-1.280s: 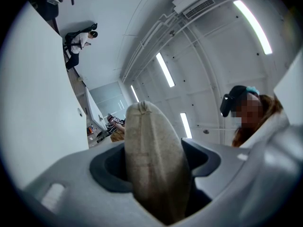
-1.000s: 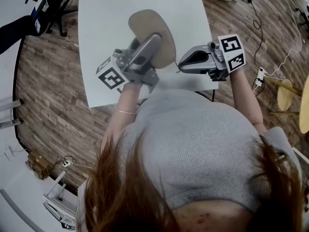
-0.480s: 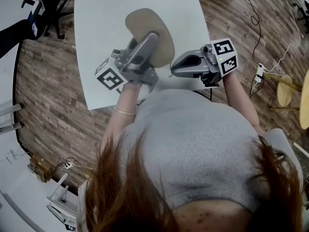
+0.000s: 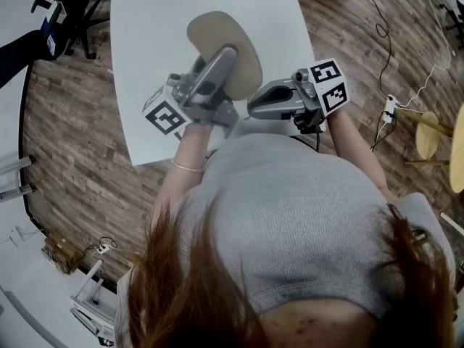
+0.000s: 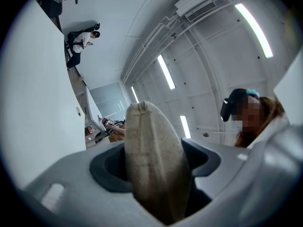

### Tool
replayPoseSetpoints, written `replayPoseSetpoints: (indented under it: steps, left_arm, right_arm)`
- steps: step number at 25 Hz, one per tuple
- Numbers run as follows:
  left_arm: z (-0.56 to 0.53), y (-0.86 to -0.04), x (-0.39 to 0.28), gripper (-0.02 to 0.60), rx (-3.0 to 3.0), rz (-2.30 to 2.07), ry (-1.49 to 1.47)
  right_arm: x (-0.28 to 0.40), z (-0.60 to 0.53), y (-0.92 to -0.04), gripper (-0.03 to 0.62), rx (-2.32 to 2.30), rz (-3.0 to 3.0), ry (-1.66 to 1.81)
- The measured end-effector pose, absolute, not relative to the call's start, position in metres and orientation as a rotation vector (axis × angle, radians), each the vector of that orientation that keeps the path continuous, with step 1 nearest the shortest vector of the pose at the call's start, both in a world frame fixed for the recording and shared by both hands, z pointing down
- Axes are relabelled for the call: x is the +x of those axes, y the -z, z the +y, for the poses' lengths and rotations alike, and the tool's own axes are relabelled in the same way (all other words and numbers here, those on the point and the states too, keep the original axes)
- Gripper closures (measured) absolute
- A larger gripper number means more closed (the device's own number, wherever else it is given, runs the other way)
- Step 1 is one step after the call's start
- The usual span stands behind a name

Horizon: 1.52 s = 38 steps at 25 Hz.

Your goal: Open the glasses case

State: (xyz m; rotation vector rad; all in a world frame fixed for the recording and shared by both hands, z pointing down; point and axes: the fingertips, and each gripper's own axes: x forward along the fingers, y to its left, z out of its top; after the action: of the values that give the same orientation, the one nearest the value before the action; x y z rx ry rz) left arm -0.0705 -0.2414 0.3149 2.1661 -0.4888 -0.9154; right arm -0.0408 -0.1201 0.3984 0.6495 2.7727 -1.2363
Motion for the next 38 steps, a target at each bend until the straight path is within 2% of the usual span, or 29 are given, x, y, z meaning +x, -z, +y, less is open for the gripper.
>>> replayPoseSetpoints:
  steps: [15,20,23,24,25,26,29,31,38]
  left_arm:
    - [-0.238,-0.318,-0.062,0.258,2.180,-0.482,0.869]
    - [-0.244,-0.329,-0.078,0.258,2.143,-0.538,0.859]
    - [-0.250,-0.339,-0.090,0.258,2.092,-0.594,0.890]
    - [-0.251,-0.343,-0.093,0.258,2.082,-0.615,0.889]
    - [-0.252,-0.346,-0.095,0.258,2.073,-0.636,0.882]
    - [-0.252,-0.350,-0.096,0.258,2.064,-0.652,0.873]
    - [-0.256,-0.357,-0.098,0.258,2.041,-0.677,0.864]
    - [-0.259,-0.357,-0.095,0.258,2.044,-0.682,0.869]
    - [-0.261,-0.358,-0.075,0.258,2.094,-0.712,0.797]
  right_arm:
    - [-0.057,-0.112,-0.399,0.583,0.737,2.752,1.250]
    - [-0.048,-0.117,-0.411,0.583,0.701,2.859,1.238]
    - [-0.027,-0.129,-0.422,0.472,0.573,3.005,1.232]
    - [-0.023,-0.138,-0.421,0.397,0.462,3.063,1.219]
    - [-0.021,-0.149,-0.417,0.294,0.309,3.127,1.188]
    - [-0.021,-0.163,-0.412,0.236,0.125,3.192,1.142]
    - [-0.030,-0.201,-0.388,0.237,-0.400,3.289,1.019]
    - [-0.040,-0.214,-0.374,0.237,-0.571,3.284,1.008]
    - [-0.068,-0.210,-0.392,0.215,-0.668,3.422,1.050]
